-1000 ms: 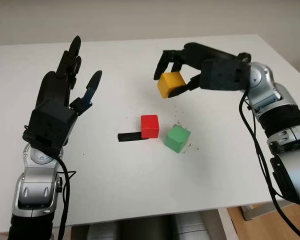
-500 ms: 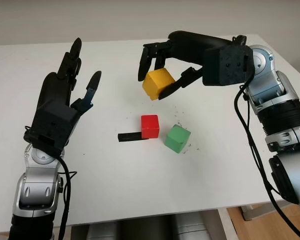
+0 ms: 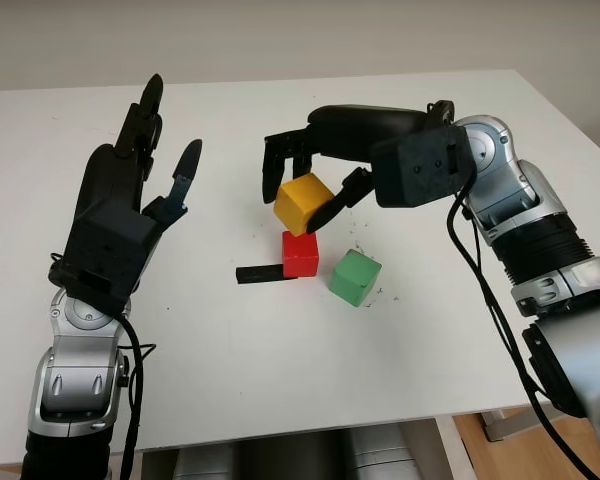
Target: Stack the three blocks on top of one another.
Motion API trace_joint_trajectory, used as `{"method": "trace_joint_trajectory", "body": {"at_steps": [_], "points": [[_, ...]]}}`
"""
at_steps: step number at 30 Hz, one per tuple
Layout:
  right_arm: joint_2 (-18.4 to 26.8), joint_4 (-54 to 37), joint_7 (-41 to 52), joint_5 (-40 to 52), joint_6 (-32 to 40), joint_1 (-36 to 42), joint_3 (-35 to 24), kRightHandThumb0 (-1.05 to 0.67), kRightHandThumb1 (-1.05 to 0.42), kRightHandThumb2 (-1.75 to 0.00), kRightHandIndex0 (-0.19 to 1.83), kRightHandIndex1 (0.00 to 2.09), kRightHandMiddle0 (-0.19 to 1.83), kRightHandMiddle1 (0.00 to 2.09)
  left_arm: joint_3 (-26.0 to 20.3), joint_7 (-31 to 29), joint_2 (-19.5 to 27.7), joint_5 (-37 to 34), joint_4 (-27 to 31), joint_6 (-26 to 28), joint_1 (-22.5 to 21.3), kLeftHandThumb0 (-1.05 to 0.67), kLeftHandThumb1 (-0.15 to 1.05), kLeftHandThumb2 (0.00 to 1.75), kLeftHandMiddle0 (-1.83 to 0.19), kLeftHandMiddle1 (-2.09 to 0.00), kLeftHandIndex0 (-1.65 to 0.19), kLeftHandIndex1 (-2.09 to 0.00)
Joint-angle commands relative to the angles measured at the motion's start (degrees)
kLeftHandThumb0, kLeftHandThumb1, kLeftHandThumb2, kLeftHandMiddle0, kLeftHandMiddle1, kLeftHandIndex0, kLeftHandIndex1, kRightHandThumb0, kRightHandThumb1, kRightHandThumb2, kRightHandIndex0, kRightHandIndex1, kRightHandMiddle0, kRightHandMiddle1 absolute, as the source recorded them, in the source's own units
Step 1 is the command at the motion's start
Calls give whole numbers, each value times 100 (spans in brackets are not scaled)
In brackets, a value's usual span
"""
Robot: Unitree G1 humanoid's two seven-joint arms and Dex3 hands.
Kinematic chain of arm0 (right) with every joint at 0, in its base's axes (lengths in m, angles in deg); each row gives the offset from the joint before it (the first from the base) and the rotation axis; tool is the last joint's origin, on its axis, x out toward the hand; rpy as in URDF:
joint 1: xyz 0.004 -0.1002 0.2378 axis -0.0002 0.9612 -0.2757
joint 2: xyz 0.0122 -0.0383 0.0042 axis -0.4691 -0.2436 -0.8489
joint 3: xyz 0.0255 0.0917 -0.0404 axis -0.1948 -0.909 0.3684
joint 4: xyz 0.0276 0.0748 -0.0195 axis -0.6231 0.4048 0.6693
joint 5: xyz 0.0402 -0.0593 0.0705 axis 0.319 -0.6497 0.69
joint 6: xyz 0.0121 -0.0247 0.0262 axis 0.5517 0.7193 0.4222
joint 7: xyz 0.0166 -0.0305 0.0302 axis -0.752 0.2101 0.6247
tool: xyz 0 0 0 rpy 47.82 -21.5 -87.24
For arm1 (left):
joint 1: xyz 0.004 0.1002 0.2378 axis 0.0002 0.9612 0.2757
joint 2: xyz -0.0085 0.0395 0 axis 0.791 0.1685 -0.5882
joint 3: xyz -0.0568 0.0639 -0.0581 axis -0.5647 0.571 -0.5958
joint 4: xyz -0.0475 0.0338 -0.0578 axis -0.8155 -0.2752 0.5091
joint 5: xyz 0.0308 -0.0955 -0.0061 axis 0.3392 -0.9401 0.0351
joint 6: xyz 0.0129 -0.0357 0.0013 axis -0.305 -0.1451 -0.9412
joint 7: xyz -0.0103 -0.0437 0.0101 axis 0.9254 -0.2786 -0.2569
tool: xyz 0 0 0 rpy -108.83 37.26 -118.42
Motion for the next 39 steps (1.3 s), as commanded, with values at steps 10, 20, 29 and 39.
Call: {"method": "trace_joint_trajectory", "body": {"at_steps": [10, 20, 29, 39], "points": [[-137, 537, -190, -106, -243, -18, 31, -16, -97, -6, 50, 129, 37, 144, -20, 19, -28, 1, 159, -2, 84, -67, 105, 53, -12, -5, -7, -6], [-146, 773, -407, -334, -379, -32, 120, -16, -97, -5, 50, 131, 38, 142, 4, 10, -31, 4, 208, -9, 104, -64, 105, 53, -11, -5, -7, -6], [-151, 779, -410, -378, -387, 4, 147, -17, -96, -5, 52, 133, 39, 140, 13, 12, -82, -18, 252, 28, 128, -64, 105, 53, -11, -5, -7, -6], [-206, 1042, -472, -354, -621, 11, 145, -18, -96, -5, 52, 130, 41, 138, 5, 16, -114, -8, 292, 42, 154, -64, 105, 53, -10, -5, -6, -6]]}}
